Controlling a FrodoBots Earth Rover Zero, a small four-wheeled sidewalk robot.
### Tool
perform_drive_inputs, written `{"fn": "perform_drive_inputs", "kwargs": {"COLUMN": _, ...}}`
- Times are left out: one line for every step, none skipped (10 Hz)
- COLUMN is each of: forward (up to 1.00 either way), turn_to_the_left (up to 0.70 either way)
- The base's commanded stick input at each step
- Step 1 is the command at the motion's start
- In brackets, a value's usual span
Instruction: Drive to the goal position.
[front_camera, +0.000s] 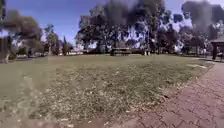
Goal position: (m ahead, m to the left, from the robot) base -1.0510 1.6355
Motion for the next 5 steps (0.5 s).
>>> {"fn": "perform_drive_inputs", "kwargs": {"forward": 0.00, "turn_to_the_left": 0.70}}
{"fn": "perform_drive_inputs", "kwargs": {"forward": 0.00, "turn_to_the_left": 0.70}}
{"fn": "perform_drive_inputs", "kwargs": {"forward": 0.00, "turn_to_the_left": 0.70}}
{"fn": "perform_drive_inputs", "kwargs": {"forward": 0.00, "turn_to_the_left": 0.70}}
{"fn": "perform_drive_inputs", "kwargs": {"forward": 0.00, "turn_to_the_left": 0.70}}
